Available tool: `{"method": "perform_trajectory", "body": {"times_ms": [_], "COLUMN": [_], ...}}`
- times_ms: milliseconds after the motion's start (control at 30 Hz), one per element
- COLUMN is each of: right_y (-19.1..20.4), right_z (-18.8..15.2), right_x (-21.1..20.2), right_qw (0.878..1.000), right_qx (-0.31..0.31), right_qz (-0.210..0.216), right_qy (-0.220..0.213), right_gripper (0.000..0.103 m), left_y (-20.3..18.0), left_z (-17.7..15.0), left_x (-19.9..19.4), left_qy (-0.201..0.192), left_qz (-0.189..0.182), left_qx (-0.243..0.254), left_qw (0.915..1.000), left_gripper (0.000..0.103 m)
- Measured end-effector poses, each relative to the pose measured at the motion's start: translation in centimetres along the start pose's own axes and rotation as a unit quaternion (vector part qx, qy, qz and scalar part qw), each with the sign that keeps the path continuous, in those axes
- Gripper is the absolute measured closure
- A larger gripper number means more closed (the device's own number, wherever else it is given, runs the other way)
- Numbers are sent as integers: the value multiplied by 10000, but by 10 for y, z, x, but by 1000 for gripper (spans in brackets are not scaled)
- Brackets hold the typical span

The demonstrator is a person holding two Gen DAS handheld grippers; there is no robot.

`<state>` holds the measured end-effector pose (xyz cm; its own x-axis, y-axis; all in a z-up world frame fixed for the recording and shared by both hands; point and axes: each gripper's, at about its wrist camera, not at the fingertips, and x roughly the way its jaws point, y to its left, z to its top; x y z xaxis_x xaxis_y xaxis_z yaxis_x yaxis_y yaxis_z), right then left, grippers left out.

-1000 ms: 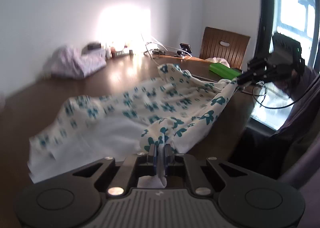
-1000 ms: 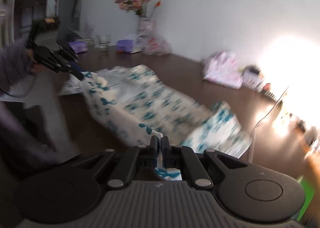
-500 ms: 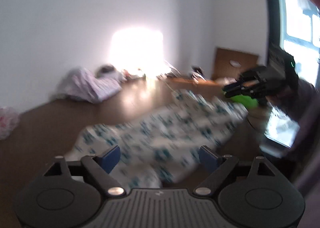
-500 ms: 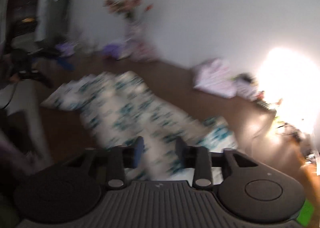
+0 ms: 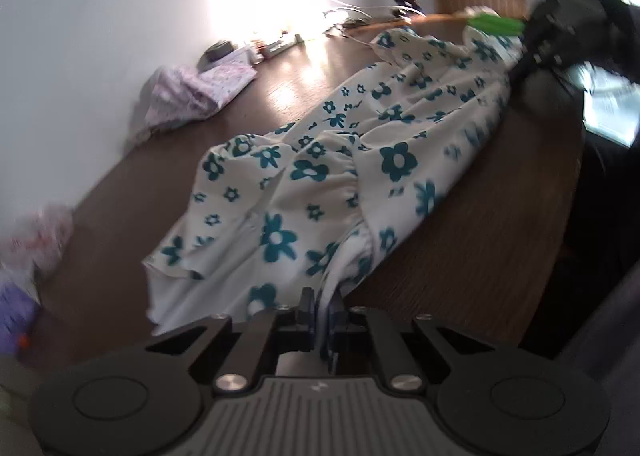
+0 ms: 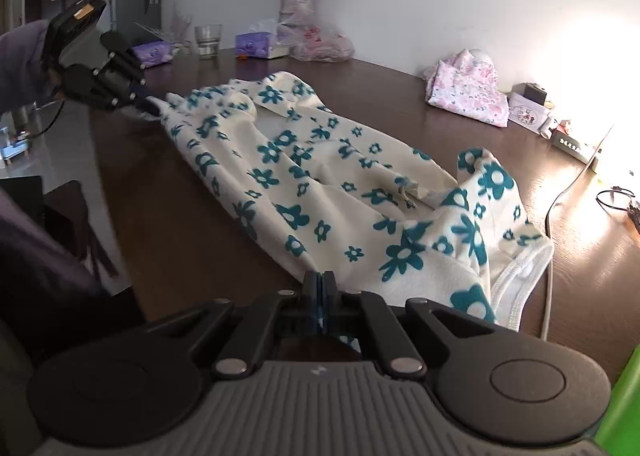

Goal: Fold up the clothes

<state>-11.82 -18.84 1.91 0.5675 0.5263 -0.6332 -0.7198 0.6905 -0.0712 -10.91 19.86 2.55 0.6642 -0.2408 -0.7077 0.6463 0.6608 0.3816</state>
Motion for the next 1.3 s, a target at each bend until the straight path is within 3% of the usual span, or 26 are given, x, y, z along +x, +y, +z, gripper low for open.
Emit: {"method": "perform_trajectory", "body": {"times_ms": [100, 233, 333, 400, 467, 533, 633, 667, 700, 767, 833, 867, 900, 933, 1033, 1067, 1100, 1133, 1167, 1200, 1233, 1300], "right_y": [0, 2, -6, -14, -23, -27, -27, -30, -37, -55, -73, -80, -87, -93, -106, -109, -111, -112, -112, -111, -110, -105], "right_z": [-2, -4, -5, -9, -15, -19, -5, 4, 15, 39, 62, 71, 79, 87, 91, 87, 83, 78, 74, 69, 66, 63], "right_x": [-10, -18, -31, -39, -36, -29, -43, -50, -52, -41, -14, 1, 16, 32, 74, 85, 90, 93, 92, 88, 80, 53], "right_qw": [9999, 9999, 9999, 9994, 9982, 9964, 9968, 9957, 9930, 9850, 9761, 9732, 9711, 9684, 9555, 9523, 9511, 9511, 9505, 9494, 9489, 9514], "right_qx": [-43, -66, 87, 272, 503, 588, 529, 553, 625, 817, 998, 1178, 1410, 1641, 2050, 2138, 2210, 2272, 2326, 2375, 2397, 2273], "right_qz": [91, 21, -78, -153, -324, -560, -576, -613, -805, -1349, -1842, -1917, -1890, -1862, -2108, -2151, -2127, -2065, -2045, -2049, -2051, -2015], "right_qy": [61, 121, -35, -139, 4, 246, -171, -433, -593, -694, -572, -475, -358, -241, 223, 341, 371, 348, 267, 152, -20, -500], "right_gripper": [101, 100, 100, 100, 100, 99, 98, 95, 85, 72, 72, 72, 71, 71, 70, 78, 94, 94, 95, 96, 96, 96], "left_y": [5, 20, 40, 57, 68, 69, 75, 79, 86, 103, 117, 125, 133, 141, 157, 156, 155, 152, 149, 146, 145, 135], "left_z": [-7, -34, -57, -63, -59, -46, -16, -6, 7, 40, 76, 88, 100, 106, 117, 115, 113, 111, 109, 107, 108, 106], "left_x": [-15, -18, -26, -40, -56, -63, -51, -46, -40, -22, 5, 26, 48, 71, 131, 141, 152, 157, 163, 170, 174, 162], "left_qy": [150, 503, 638, 421, -244, -902, -1411, -1555, -1631, -1613, -1327, -1157, -983, -787, -322, -291, -258, -211, -158, -48, 92, -41], "left_qz": [360, 726, 1110, 1227, 1084, 931, 286, 24, -257, -476, -535, -673, -813, -992, -1469, -1595, -1716, -1790, -1867, -1987, -2114, -1992], "left_qx": [321, -99, -741, -1533, -2329, -2626, -2731, -2776, -2847, -2717, -2152, -1930, -1738, -1865, -2384, -2354, -2325, -2297, -2273, -2300, -2295, -2115], "left_qw": [9987, 9960, 9890, 9796, 9661, 9562, 9512, 9480, 9443, 9476, 9660, 9720, 9765, 9743, 9594, 9583, 9570, 9564, 9556, 9527, 9500, 9568], "left_gripper": [100, 96, 96, 95, 94, 77, 51, 50, 50, 45, 25, 24, 24, 26, 29, 29, 29, 32, 38, 73, 97, 97]}}
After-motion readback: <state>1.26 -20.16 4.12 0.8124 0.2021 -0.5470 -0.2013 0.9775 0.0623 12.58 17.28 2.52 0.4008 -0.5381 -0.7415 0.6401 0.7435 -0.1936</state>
